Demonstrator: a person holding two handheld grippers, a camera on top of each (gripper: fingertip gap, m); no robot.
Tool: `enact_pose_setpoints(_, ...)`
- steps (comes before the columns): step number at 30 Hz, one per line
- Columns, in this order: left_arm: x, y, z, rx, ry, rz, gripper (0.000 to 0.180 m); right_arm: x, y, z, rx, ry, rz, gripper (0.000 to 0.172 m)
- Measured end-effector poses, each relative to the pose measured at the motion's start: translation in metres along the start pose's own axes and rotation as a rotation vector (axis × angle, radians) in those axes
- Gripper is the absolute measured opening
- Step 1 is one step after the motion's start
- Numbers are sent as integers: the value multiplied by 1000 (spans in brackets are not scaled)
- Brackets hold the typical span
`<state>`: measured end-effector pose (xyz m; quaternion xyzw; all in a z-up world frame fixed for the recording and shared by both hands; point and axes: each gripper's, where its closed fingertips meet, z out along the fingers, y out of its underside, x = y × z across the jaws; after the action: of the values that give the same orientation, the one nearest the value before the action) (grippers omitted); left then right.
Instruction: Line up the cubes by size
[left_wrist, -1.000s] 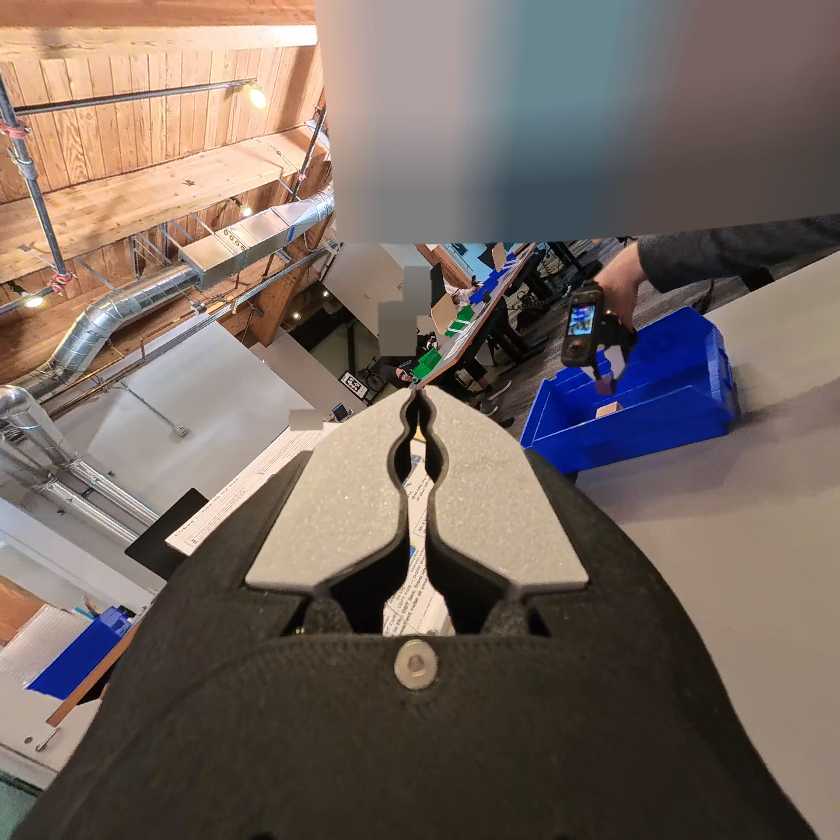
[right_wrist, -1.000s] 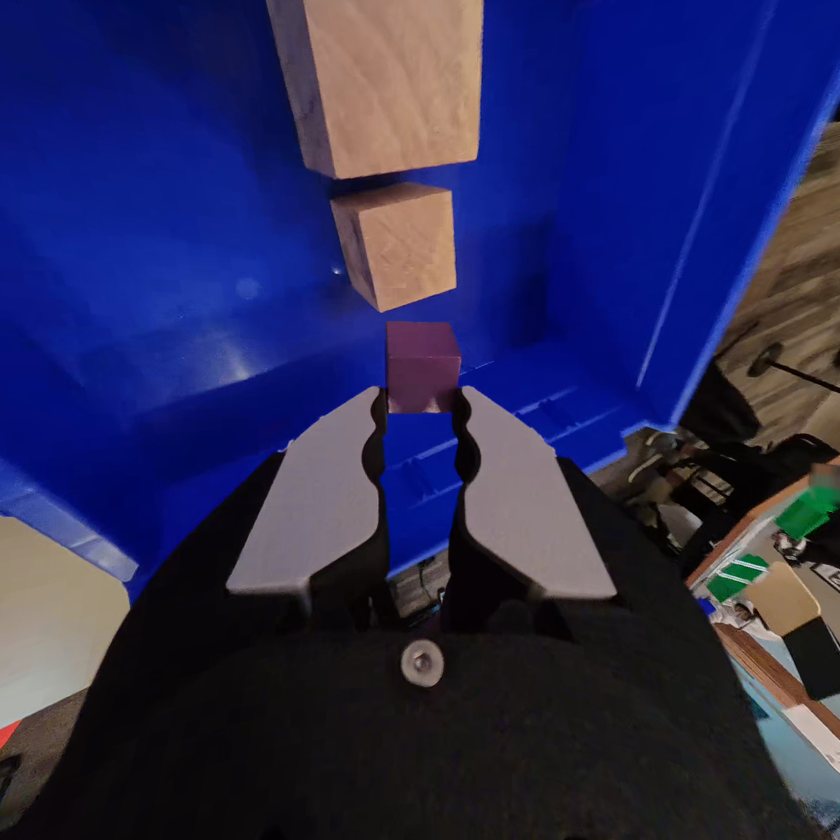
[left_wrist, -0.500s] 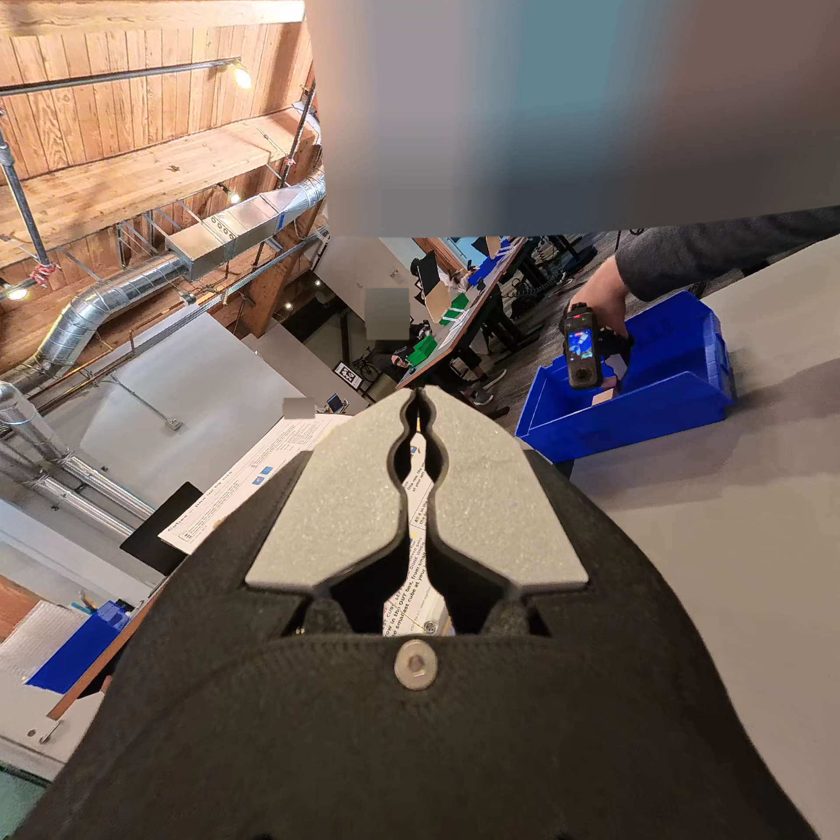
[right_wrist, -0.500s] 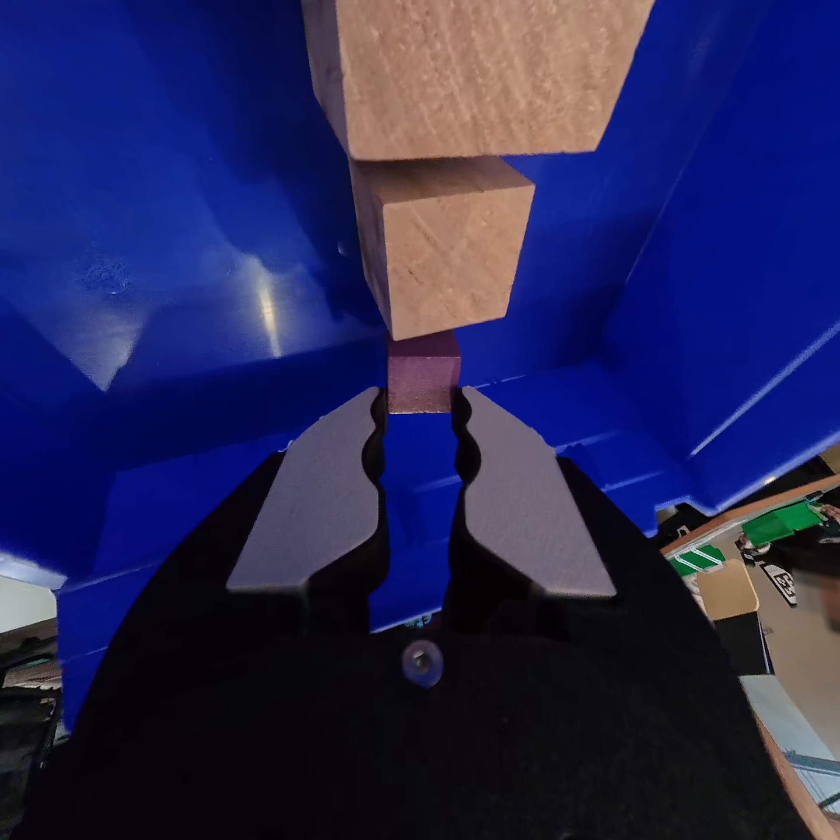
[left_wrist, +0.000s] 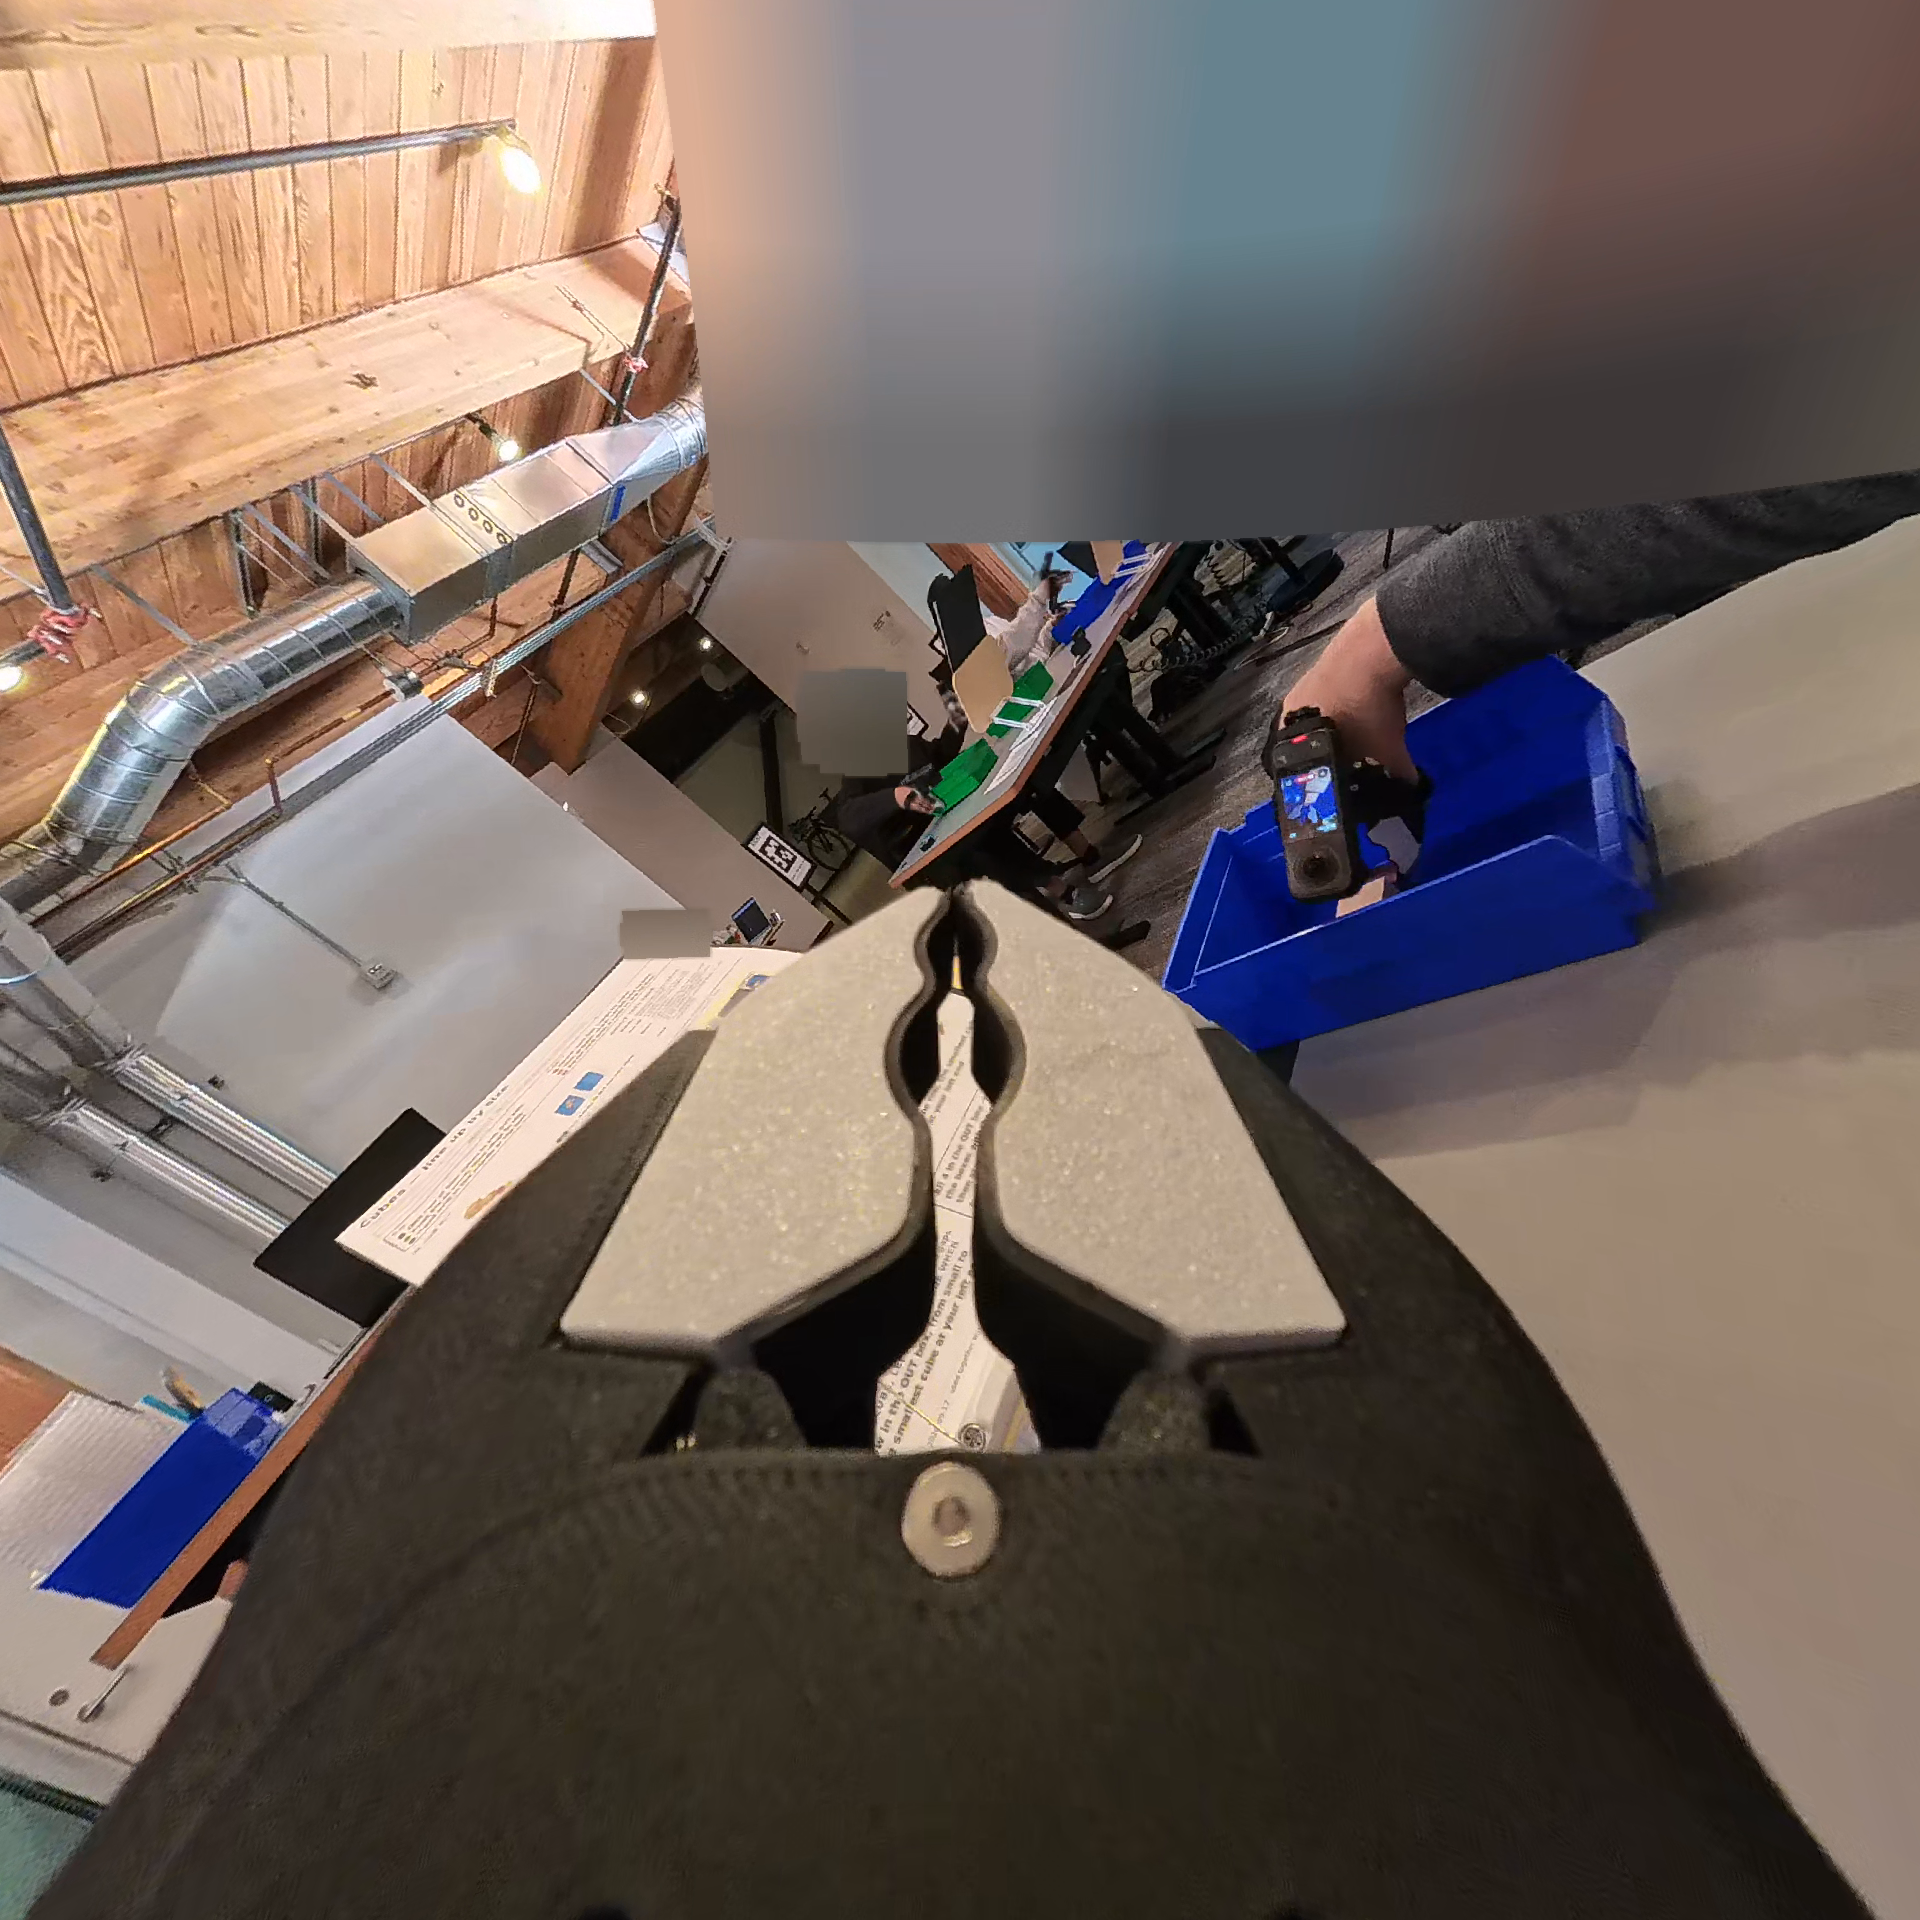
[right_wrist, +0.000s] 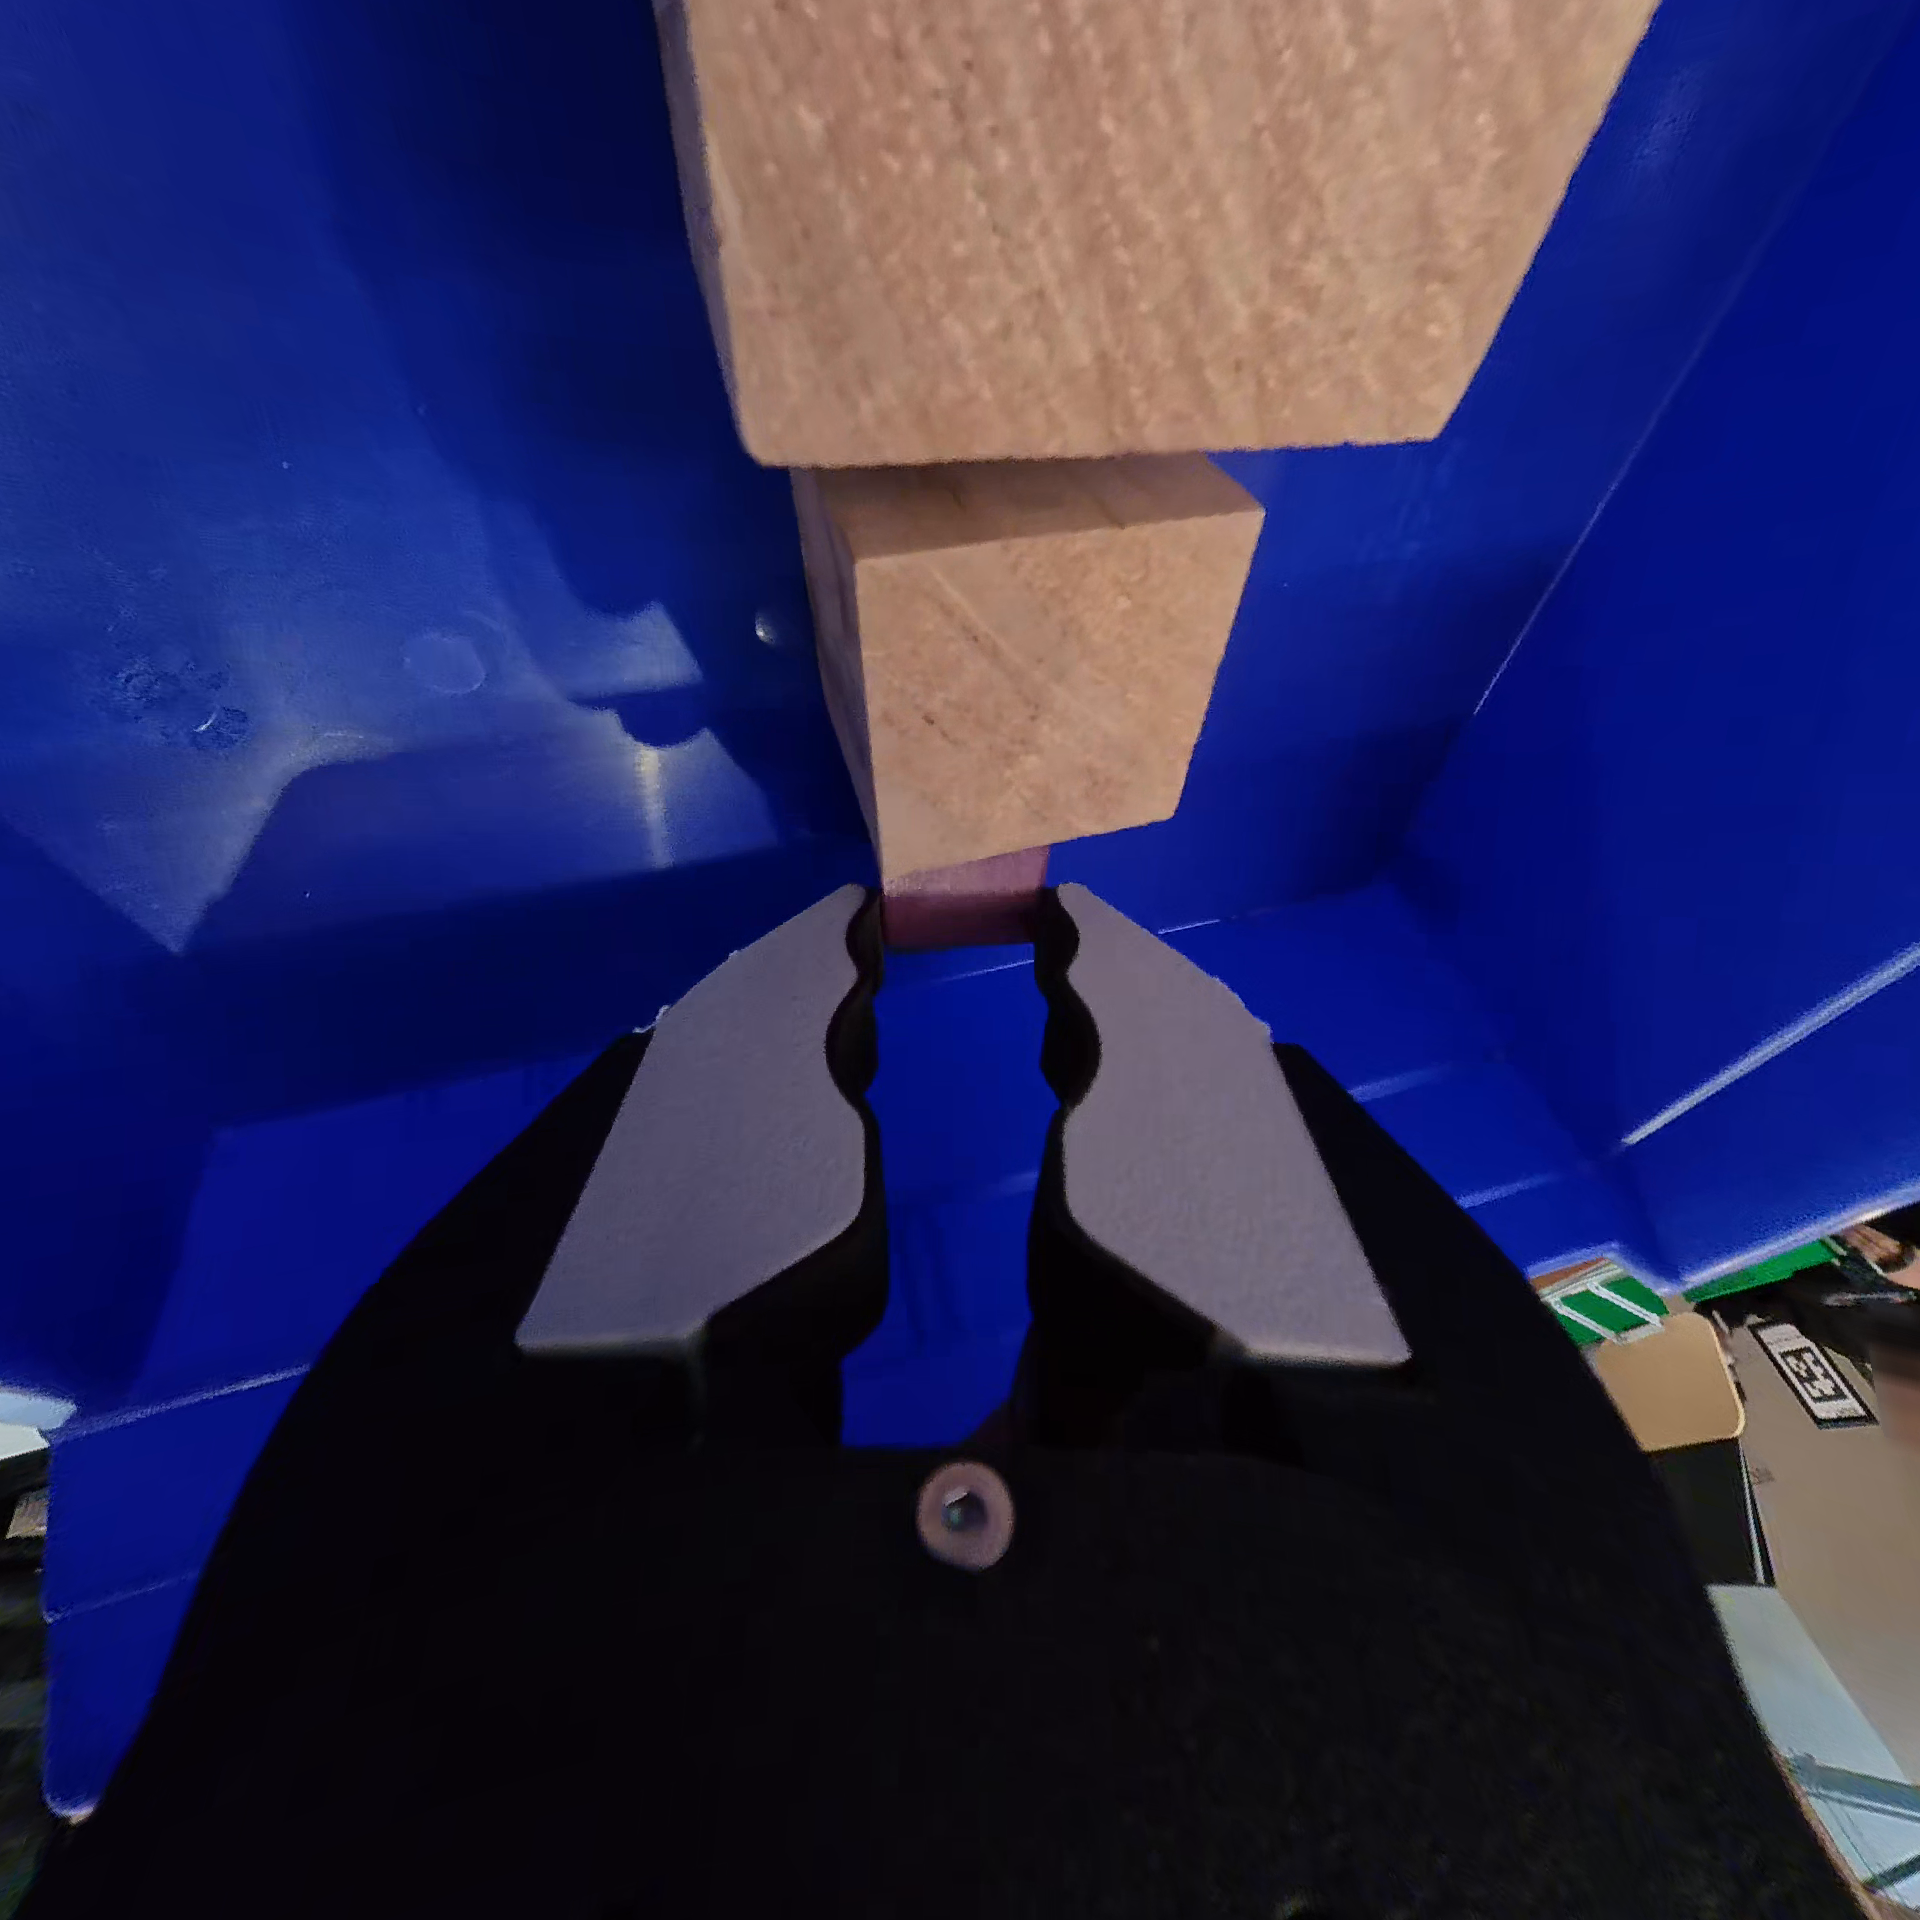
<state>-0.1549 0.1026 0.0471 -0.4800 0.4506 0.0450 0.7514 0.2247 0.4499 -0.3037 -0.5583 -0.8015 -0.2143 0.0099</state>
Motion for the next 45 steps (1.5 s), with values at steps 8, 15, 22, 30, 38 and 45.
enact_pose_setpoints(8, 2, 2, 2, -20, 3, 15, 0, 8, 5, -24, 21, 58, 92, 42)
enact_pose_setpoints(15, -6, 4, 0, -47, -35, 1, 0, 29, -1, -147, 111, 457, 277, 34)
enact_pose_setpoints(22, -9, 7, 2, -118, -76, 5, 0, -12, -104, -277, 522, 727, 369, 28)
enact_pose_setpoints(30, -24, 25, 0, -171, -114, -88, 0, -45, -249, -390, 973, 738, 276, 27)
enact_pose_setpoints(38, -34, 40, 0, -210, -142, -164, 0, -59, -331, -469, 1262, 750, 180, 27)
enact_pose_setpoints(45, -35, 57, 6, -242, -140, -184, 0, -63, -350, -467, 1316, 747, 124, 27)
